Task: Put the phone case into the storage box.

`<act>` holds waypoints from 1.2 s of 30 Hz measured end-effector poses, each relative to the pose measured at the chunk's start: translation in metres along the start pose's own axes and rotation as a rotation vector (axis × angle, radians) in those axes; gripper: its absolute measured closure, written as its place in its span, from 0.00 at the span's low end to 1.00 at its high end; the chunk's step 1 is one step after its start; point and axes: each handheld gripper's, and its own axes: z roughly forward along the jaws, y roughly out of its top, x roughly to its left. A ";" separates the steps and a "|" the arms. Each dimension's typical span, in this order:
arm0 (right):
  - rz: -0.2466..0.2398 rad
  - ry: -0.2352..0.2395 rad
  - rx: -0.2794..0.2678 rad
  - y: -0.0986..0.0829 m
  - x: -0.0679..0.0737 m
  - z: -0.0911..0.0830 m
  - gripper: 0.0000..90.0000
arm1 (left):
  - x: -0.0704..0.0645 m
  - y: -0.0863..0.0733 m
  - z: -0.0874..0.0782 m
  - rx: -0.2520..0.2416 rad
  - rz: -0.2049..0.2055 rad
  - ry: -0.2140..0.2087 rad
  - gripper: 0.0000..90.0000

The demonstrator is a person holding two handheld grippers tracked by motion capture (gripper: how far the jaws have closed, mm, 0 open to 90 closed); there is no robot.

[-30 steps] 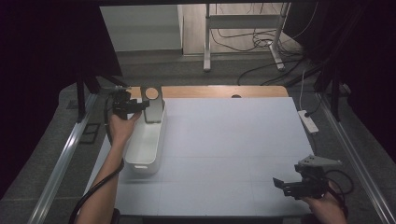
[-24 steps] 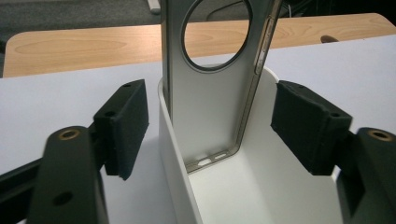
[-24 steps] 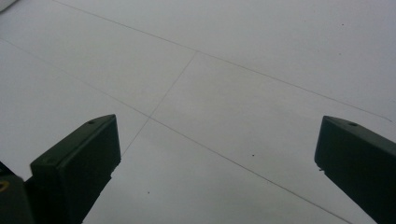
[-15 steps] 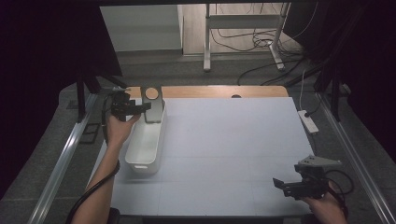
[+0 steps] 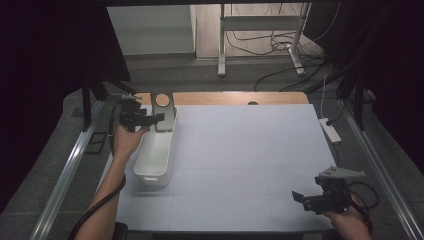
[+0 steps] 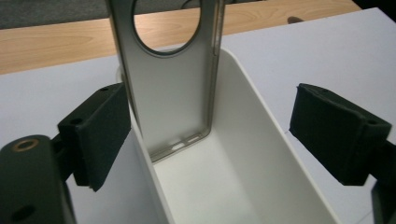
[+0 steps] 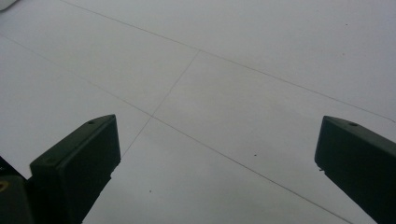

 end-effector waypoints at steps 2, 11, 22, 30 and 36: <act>0.000 0.000 0.002 0.000 0.000 0.000 0.01 | -0.002 -0.002 -0.002 -0.004 -0.001 -0.011 0.13; 0.004 -0.003 0.004 0.000 -0.001 0.001 0.00 | -0.009 -0.004 -0.006 -0.004 0.024 -0.040 0.10; -0.004 -0.003 0.008 0.000 0.000 0.001 0.00 | -0.018 -0.013 -0.009 0.007 0.031 -0.076 0.09; -0.004 -0.002 0.009 0.000 0.000 0.001 0.00 | -0.024 -0.020 -0.012 0.000 0.056 -0.090 0.08; -0.006 -0.004 0.011 0.000 0.000 0.001 0.00 | -0.032 -0.023 -0.013 0.004 0.105 -0.078 0.06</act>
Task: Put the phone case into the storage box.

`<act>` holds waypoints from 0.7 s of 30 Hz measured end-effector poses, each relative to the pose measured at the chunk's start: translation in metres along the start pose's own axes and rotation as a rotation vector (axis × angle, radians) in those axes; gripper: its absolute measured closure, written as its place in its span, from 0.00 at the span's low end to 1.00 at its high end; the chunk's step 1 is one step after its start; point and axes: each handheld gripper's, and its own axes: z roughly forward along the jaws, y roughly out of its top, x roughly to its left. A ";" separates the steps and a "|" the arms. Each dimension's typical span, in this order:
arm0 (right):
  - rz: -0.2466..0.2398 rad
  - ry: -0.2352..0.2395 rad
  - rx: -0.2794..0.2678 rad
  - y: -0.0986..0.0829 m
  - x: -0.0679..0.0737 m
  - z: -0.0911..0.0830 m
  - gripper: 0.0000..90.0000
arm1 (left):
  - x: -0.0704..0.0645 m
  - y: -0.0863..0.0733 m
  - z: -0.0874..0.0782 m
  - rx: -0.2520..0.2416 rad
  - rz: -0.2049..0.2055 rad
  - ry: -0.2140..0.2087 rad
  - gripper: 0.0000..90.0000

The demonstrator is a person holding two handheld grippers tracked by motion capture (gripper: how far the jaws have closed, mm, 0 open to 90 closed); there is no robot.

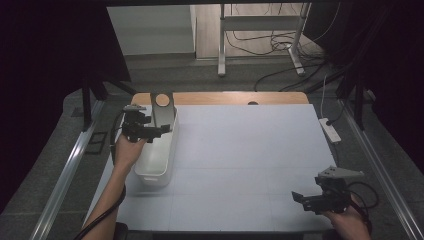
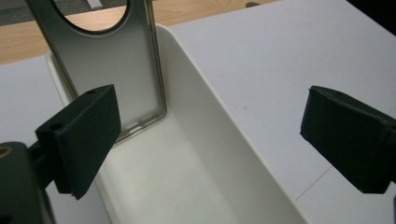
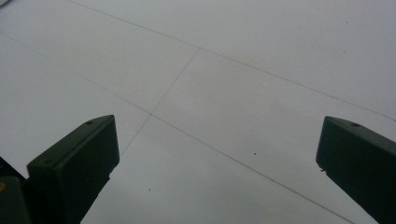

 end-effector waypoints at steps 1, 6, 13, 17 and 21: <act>0.000 0.000 0.001 0.000 0.000 0.000 0.00 | -0.002 0.000 0.000 0.001 0.007 0.002 0.05; -0.004 0.005 -0.002 0.000 0.000 0.000 0.00 | -0.012 -0.001 -0.002 -0.014 0.028 -0.001 0.04; -0.010 0.013 -0.005 0.000 0.001 0.000 0.00 | -0.022 -0.004 -0.007 -0.013 0.030 -0.012 0.03; -0.008 0.015 -0.005 0.000 0.000 -0.001 0.00 | -0.027 -0.005 -0.007 -0.011 0.031 -0.023 0.03; -0.012 0.018 -0.009 0.000 0.000 -0.001 0.00 | -0.032 -0.008 -0.005 0.003 0.038 -0.027 0.02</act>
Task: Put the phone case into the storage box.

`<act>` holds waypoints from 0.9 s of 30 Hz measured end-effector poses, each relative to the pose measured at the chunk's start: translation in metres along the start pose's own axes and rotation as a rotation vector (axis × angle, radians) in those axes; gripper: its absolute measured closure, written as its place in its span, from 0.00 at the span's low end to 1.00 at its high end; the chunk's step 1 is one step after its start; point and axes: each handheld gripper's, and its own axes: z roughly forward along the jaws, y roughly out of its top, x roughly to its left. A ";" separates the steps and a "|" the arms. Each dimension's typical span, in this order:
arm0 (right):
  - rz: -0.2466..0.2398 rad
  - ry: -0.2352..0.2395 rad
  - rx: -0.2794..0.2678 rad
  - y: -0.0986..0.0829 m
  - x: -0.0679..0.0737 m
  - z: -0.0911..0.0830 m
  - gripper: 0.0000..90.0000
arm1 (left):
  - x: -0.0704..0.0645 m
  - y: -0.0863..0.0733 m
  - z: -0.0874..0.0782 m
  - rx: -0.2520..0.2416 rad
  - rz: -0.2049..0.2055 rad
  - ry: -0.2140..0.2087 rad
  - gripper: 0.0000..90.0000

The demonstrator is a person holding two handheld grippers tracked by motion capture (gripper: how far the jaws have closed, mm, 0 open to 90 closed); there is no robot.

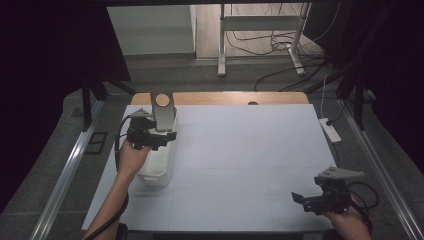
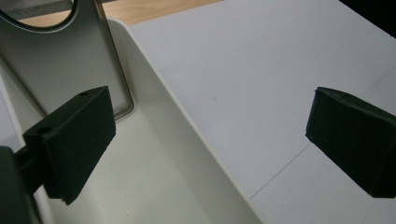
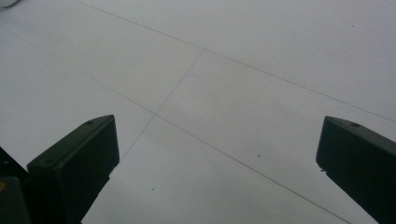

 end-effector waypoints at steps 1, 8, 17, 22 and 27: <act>0.000 0.000 0.000 0.000 0.000 0.000 0.00 | -0.001 -0.001 0.001 0.002 0.001 -0.001 0.02; 0.000 0.003 0.002 0.000 0.000 0.000 0.00 | -0.009 -0.004 0.000 0.016 0.010 -0.005 0.02; -0.005 0.007 0.000 0.000 0.000 0.000 0.00 | -0.019 -0.008 -0.003 0.019 0.040 -0.029 0.02; -0.008 0.008 0.002 0.000 0.001 0.000 0.00 | -0.026 -0.011 -0.004 0.017 0.056 -0.038 0.02; -0.008 0.008 0.003 0.000 0.001 0.000 0.00 | -0.030 -0.014 -0.007 0.015 0.065 -0.043 0.02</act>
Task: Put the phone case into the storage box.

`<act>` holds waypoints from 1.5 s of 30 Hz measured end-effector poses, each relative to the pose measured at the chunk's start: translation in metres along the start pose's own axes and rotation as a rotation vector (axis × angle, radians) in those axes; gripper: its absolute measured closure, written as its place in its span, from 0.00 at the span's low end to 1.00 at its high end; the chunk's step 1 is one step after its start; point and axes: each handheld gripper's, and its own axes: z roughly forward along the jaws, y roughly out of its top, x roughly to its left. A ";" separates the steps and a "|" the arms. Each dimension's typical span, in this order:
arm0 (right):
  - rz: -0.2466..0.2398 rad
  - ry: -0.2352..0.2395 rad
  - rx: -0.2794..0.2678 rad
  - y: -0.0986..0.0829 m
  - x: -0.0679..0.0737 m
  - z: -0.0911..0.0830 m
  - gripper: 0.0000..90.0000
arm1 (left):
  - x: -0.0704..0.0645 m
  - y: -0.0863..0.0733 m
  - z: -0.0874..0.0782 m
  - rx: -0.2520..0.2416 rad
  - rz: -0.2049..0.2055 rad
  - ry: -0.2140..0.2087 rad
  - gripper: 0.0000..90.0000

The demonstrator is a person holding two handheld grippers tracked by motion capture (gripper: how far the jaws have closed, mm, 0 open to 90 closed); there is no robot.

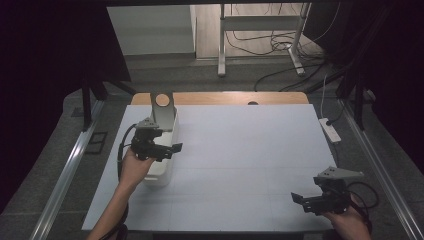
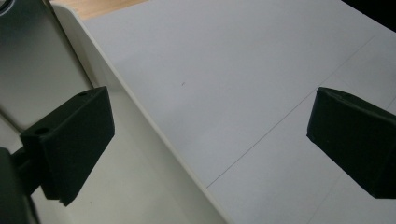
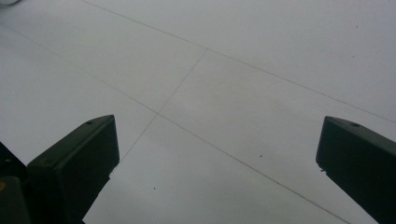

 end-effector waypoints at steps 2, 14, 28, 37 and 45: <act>0.000 0.001 0.000 0.000 0.000 0.000 0.00 | -0.001 -0.001 -0.001 0.001 0.003 -0.003 0.02; -0.001 0.001 0.004 0.000 0.000 0.000 0.00 | -0.007 -0.009 -0.010 -0.007 0.011 -0.016 0.02; -0.002 0.002 0.005 0.000 0.000 0.001 0.00 | -0.016 -0.018 -0.019 -0.012 0.018 -0.021 0.02; -0.002 0.002 0.005 0.000 0.000 0.001 0.00 | -0.022 -0.025 -0.024 -0.010 0.020 -0.024 0.02; -0.001 0.002 0.003 0.000 0.000 0.000 0.00 | -0.026 -0.029 -0.026 -0.011 0.014 -0.036 0.02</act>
